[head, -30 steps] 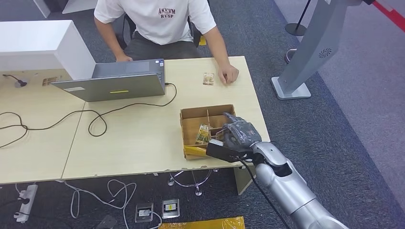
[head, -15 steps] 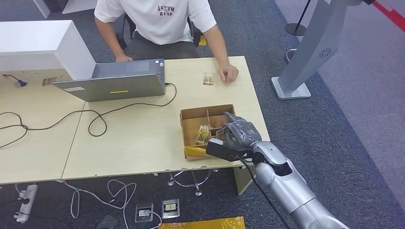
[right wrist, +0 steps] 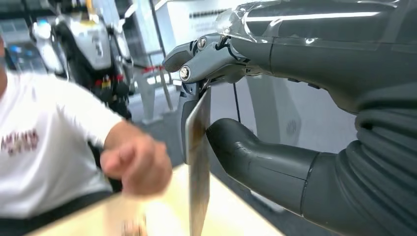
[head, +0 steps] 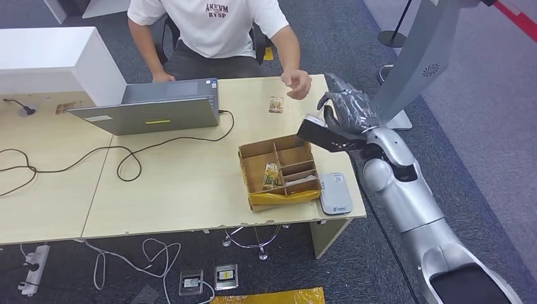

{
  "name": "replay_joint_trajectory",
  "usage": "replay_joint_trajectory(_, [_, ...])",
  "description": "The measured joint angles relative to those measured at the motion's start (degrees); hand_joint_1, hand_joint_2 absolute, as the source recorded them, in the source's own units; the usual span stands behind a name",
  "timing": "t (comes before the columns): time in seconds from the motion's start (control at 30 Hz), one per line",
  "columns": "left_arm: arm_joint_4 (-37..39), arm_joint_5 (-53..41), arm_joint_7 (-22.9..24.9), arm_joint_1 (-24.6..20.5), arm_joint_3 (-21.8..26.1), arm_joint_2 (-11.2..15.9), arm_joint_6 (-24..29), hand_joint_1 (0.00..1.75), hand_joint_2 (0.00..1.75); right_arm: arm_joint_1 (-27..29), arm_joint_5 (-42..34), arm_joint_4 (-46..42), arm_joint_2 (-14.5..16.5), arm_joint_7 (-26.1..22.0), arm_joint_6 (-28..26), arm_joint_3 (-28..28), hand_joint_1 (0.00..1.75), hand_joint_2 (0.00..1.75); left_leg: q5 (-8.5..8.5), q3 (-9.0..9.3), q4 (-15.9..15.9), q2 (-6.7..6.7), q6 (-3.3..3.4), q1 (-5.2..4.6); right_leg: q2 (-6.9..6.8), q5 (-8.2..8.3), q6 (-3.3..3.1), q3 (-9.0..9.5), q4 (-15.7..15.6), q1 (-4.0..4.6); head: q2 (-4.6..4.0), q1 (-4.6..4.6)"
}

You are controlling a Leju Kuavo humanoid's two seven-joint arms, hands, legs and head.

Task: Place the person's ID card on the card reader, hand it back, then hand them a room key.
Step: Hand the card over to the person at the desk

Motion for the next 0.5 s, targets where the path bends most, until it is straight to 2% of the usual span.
replay_joint_trajectory(0.13, [-0.02,-0.18,-0.11,-0.13,0.0,-0.17,0.0,0.0,0.0,-2.75,0.35,0.02,-0.37,-0.7,0.0,-1.49,1.75,1.75,0.0,0.0,0.0,0.0,0.0,0.01,0.01,0.0,0.0,-0.01,0.0,0.01,0.0,-0.01])
replay_joint_trajectory(0.5, [-0.02,-0.79,-0.28,-0.36,-0.01,-0.42,-0.55,0.0,0.0,-5.61,0.78,1.23,-0.38,-2.33,0.1,-2.62,1.75,1.75,0.0,-0.03,0.0,0.0,0.0,0.01,0.01,0.0,0.0,0.0,0.01,0.01,0.0,-0.02])
